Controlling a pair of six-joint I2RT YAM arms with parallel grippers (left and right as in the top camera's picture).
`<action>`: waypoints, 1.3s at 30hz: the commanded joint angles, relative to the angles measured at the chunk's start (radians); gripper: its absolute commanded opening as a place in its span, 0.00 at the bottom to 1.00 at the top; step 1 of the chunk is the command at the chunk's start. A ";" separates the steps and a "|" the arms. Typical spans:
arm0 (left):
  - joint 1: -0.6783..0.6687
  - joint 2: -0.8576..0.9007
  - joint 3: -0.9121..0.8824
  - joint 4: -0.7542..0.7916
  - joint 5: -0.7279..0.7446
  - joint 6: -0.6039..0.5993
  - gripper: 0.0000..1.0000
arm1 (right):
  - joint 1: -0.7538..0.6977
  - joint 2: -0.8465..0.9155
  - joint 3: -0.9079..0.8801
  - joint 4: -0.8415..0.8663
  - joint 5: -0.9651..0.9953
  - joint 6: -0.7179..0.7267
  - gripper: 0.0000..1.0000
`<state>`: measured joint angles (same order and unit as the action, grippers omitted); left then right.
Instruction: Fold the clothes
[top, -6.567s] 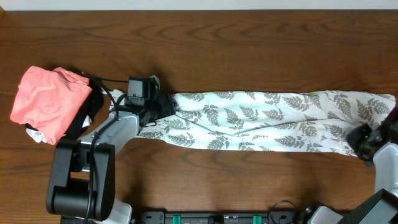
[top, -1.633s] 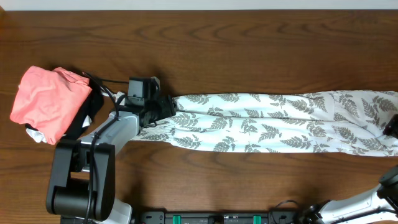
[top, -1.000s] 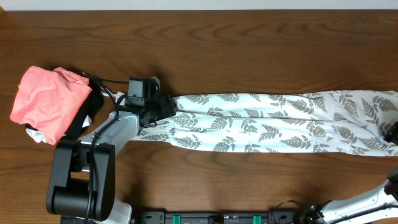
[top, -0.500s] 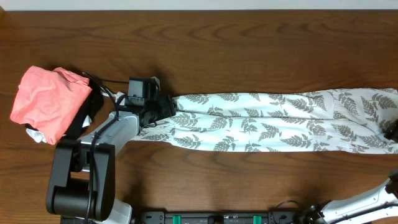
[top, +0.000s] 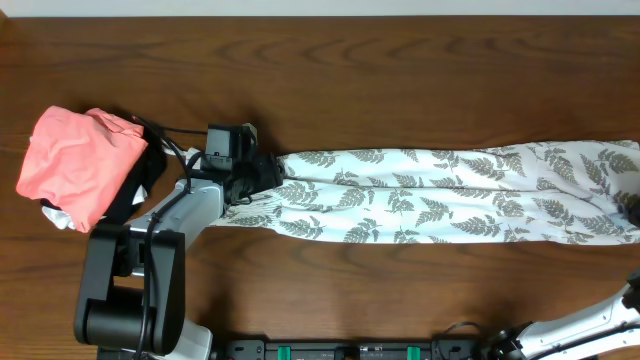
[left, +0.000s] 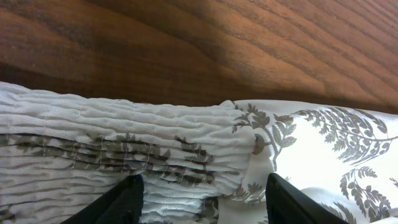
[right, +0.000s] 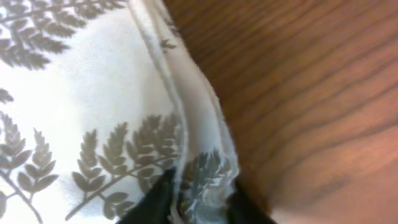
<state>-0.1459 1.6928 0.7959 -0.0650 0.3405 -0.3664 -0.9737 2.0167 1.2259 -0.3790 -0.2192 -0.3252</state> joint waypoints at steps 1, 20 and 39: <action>0.004 0.010 -0.006 -0.010 -0.019 0.001 0.64 | -0.001 0.067 -0.029 -0.013 0.004 0.032 0.07; 0.004 0.010 -0.006 -0.010 -0.018 -0.006 0.64 | 0.099 -0.167 0.025 -0.061 -0.085 0.175 0.01; 0.004 0.009 -0.006 -0.039 -0.019 -0.006 0.64 | 0.622 -0.381 0.025 -0.267 -0.061 0.141 0.01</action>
<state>-0.1459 1.6928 0.7959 -0.0822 0.3370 -0.3668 -0.4202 1.6520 1.2392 -0.6323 -0.2810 -0.1696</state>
